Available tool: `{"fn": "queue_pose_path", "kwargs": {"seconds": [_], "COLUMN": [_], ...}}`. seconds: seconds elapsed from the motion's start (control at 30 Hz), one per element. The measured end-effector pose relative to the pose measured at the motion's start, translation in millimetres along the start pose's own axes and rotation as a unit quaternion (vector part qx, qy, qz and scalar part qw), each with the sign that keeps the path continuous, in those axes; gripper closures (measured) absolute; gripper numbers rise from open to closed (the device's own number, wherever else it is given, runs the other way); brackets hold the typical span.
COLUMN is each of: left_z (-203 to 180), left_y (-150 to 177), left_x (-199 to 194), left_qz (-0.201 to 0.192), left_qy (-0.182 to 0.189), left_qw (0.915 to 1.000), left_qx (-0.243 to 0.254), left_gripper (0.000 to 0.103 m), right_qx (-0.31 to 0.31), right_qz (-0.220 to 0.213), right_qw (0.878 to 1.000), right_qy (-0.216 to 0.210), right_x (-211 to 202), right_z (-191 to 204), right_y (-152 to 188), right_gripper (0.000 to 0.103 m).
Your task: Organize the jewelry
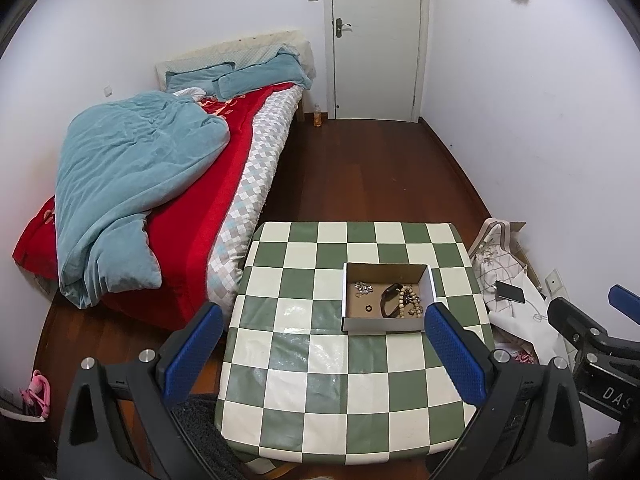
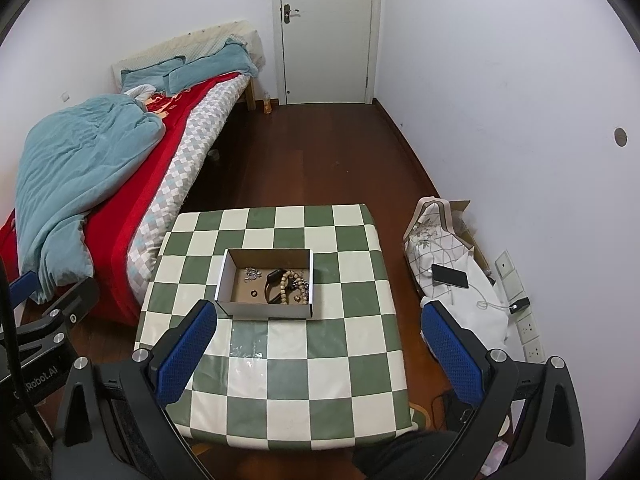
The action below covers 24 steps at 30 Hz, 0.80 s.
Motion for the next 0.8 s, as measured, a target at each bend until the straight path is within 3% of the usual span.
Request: {"fn": "queue_pose_path", "kwargs": {"seconds": [0.8], "left_z": [-1], "left_y": [-1], "left_x": [-13], "left_qz": [-0.021], "left_qy": [-0.011], "left_qw": [0.9997], "left_qx": [0.004], "left_gripper": [0.0], "right_qx": [-0.003], "right_qz": [-0.008], "right_qw": [1.0], "right_qy": [-0.007], "right_x": [-9], "right_z": [1], "right_y": [4], "right_gripper": [0.0]}}
Point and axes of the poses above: each gripper's, at about its wrist camera, not at the fingertips, and x roughly the way its jaws point, z to its left, y to its underside, the point moved 5 cm from there along x, roughly the way its jaws point, and after that the axes turned 13 degrees about z, right-handed, at the moved point
